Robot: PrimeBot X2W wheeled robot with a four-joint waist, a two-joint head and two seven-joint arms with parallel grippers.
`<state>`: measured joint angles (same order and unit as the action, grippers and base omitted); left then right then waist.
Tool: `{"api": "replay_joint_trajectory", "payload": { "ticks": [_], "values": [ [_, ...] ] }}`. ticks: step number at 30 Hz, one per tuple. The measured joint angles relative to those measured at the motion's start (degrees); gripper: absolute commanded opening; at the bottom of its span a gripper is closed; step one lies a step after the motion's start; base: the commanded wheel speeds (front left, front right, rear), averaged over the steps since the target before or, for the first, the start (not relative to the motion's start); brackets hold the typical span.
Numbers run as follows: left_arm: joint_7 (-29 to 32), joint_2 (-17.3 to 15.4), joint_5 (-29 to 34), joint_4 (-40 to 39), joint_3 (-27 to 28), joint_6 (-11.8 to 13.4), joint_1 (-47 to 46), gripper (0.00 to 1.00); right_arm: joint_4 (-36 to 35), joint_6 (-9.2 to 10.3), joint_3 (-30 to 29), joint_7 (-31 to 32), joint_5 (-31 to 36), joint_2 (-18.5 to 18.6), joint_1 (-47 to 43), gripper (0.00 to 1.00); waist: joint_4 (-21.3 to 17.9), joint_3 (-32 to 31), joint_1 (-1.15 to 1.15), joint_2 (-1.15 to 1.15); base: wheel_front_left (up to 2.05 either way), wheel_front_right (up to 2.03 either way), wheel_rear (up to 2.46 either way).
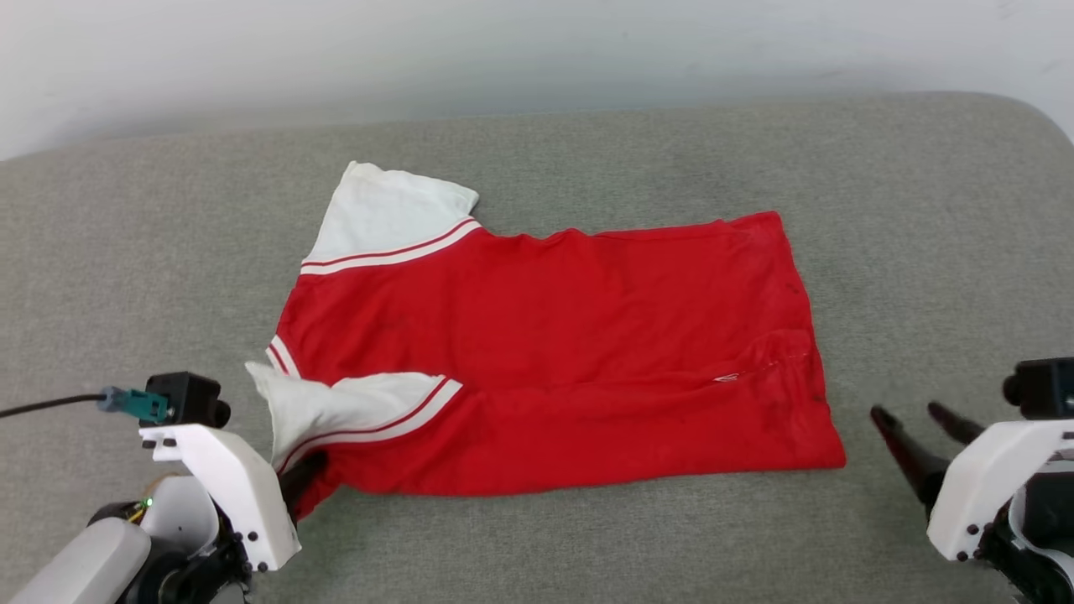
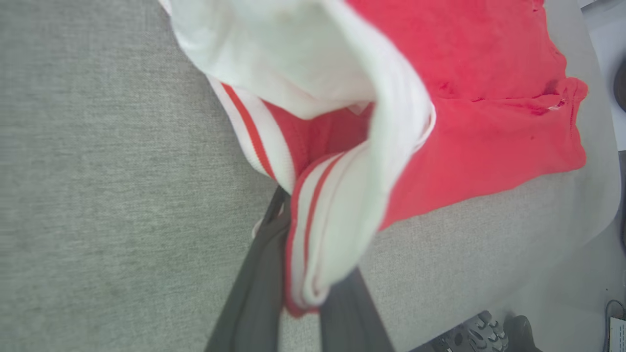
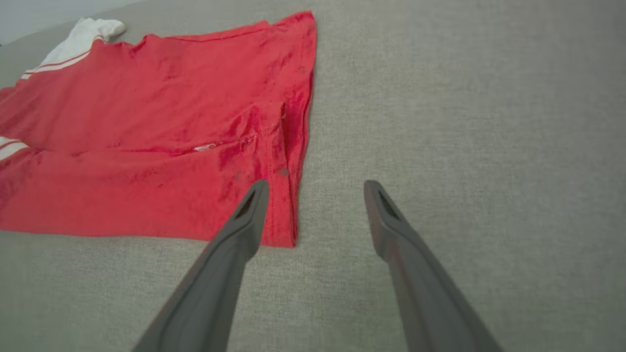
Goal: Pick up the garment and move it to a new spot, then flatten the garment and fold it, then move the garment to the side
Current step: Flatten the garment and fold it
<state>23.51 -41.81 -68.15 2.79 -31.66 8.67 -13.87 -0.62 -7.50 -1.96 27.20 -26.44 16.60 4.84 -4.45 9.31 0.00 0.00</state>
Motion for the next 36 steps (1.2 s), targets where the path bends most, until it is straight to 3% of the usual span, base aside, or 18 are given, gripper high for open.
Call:
{"api": "replay_joint_trajectory", "payload": {
  "ticks": [6, 15, 16, 17, 19, 26, 36],
  "values": [
    [0.60, -0.70, 1.43, -3.61, -0.24, 0.91, -1.86, 0.00, 5.60, 0.00, 3.67, 11.74, -3.63, 1.67, 4.25, 1.00, 1.49, 1.93, 0.00, 0.00, 0.00, 0.00, 0.00],
    [1.12, 0.42, 2.33, -3.93, -1.01, 0.92, -4.28, 0.00, 17.89, 0.00, 9.83, 14.25, -6.93, 1.02, 13.34, 1.00, 2.82, 5.82, 0.00, 0.00, 0.00, 0.00, 0.00],
    [1.14, 0.57, 2.34, -3.71, -1.08, 0.90, -4.32, 0.00, 19.04, 0.00, 10.50, 14.45, -7.42, 1.22, 14.13, 0.93, 2.91, 5.97, 0.00, 0.00, 0.00, 0.00, 0.00],
    [1.27, 0.68, 2.33, -3.46, -1.13, 0.88, -4.33, 0.00, 19.73, 0.00, 11.15, 14.54, -7.78, 1.33, 14.69, 0.43, 2.97, 6.03, 0.00, 0.00, 0.00, 0.00, 0.00],
    [1.23, 0.86, 2.33, -3.03, -1.18, 0.79, -4.35, 0.00, 21.04, 0.02, 12.03, 14.38, -8.92, 1.43, 15.66, 0.00, 2.91, 5.87, 0.00, 0.00, 0.00, 0.00, 0.00],
    [0.01, 1.21, 2.00, -1.22, -1.18, 0.56, -3.83, 0.00, 22.23, 0.08, 15.43, 12.06, -10.01, 2.97, 16.66, 0.00, 2.59, 3.36, 0.00, 0.00, 0.00, 0.00, 0.00],
    [-0.51, 0.56, 0.83, -2.10, -1.57, 1.16, 1.72, 0.00, 17.48, 0.00, 16.62, 12.13, -10.42, 5.33, 12.87, 0.00, 2.48, -3.90, 0.00, 0.00, 0.00, 0.00, 0.00]
  ]
}}
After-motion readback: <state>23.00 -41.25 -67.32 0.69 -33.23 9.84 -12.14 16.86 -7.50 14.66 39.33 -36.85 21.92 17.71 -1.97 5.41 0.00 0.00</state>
